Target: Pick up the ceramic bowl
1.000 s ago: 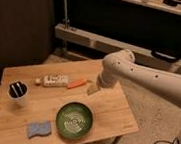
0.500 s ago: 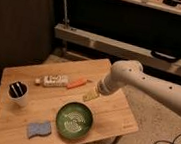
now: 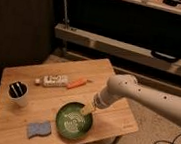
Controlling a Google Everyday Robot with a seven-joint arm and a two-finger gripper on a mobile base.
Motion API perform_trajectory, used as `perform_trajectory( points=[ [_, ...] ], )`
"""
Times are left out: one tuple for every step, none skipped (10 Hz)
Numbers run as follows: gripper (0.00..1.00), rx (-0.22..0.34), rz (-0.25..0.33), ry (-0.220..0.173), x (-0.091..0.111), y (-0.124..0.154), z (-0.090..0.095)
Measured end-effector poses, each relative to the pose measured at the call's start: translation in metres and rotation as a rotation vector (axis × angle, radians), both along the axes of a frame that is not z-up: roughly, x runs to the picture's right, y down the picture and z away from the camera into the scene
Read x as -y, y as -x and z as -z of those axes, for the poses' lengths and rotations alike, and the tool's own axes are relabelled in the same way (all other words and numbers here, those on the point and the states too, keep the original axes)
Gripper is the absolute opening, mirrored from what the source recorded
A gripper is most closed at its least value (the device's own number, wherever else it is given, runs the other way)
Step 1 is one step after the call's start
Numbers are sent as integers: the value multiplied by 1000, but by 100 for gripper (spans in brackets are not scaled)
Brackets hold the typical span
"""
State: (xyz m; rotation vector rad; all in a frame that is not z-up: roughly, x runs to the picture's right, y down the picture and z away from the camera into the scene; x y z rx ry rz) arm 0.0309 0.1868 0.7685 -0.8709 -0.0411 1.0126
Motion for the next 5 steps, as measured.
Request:
perform_trajectory(
  points=[
    [45, 3, 13, 14, -5, 5, -4],
    [44, -15, 28, 22, -11, 5, -8],
    [44, -45, 50, 13, -15, 7, -12],
    [44, -91, 80, 0, -21, 7, -20],
    [44, -124, 95, -3, -27, 2, -26]
  ],
)
